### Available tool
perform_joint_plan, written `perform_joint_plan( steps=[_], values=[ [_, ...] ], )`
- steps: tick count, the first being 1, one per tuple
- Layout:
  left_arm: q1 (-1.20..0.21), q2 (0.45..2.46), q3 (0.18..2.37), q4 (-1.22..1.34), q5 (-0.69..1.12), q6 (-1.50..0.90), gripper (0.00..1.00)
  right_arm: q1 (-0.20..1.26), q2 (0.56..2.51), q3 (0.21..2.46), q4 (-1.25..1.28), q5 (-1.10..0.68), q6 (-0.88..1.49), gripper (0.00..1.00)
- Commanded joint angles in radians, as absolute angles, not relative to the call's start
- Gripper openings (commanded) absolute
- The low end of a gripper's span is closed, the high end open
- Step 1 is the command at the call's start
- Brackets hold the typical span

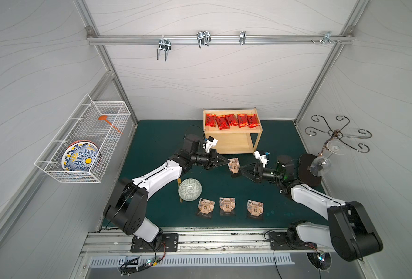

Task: Place the tea bags on the shelf by color
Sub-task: Pick up the tea bag from the center of the board.

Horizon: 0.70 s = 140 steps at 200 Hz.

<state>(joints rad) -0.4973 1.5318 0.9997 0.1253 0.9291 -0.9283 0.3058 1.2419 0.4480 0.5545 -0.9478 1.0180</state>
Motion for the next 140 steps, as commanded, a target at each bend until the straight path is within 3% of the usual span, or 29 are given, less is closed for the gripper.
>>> perform_joint_plan(
  steps=[1,61,140],
  values=[
    [-0.492,1.506,1.001,0.187,0.951,-0.943,0.0,0.303,1.245,0.472,0.625,-0.98,1.065,0.59],
    [-0.478,1.497,0.985,0.178,0.942,-0.933,0.0,0.303,1.209,0.475,0.646,-0.98,1.108,0.38],
    [-0.471,1.483,0.98,0.183,0.931,-0.936,0.0,0.33,1.208,0.465,0.654,-0.984,1.138,0.35]
  ],
)
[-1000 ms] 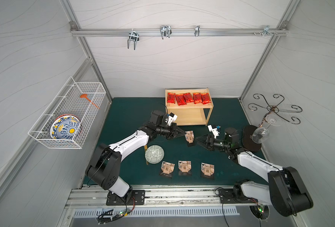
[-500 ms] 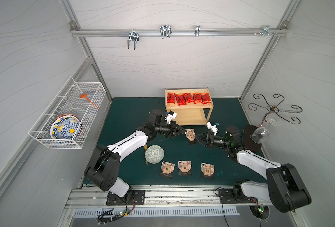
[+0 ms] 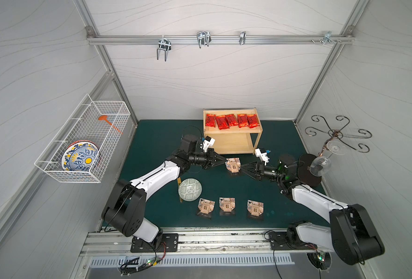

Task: Place the tea bags on the shelf by color
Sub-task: Pick up the tea bag from the center of the board.

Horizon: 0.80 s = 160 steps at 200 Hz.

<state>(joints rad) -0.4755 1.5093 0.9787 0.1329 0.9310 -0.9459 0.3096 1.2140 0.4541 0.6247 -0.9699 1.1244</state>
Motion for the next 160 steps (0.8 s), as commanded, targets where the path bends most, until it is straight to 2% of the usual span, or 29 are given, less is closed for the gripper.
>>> perform_joint_plan(
  steps=[1,49,125,150,160],
  values=[
    [-0.47,1.483,0.98,0.183,0.93,-0.936,0.0,0.332,1.207,0.465,0.654,-0.983,1.138,0.35],
    [-0.468,1.488,0.97,0.179,0.921,-0.927,0.0,0.361,1.192,0.468,0.642,-0.968,1.143,0.27],
    [-0.462,1.461,0.98,0.068,0.879,-0.844,0.0,0.369,1.141,0.499,0.463,-0.907,1.03,0.01],
    [-0.456,1.45,1.0,-0.005,0.855,-0.799,0.0,0.408,1.156,0.552,0.346,-0.838,0.933,0.0],
    [-0.446,1.44,1.02,-0.076,0.836,-0.761,0.17,0.428,1.178,0.571,0.331,-0.798,0.898,0.0]
  ],
)
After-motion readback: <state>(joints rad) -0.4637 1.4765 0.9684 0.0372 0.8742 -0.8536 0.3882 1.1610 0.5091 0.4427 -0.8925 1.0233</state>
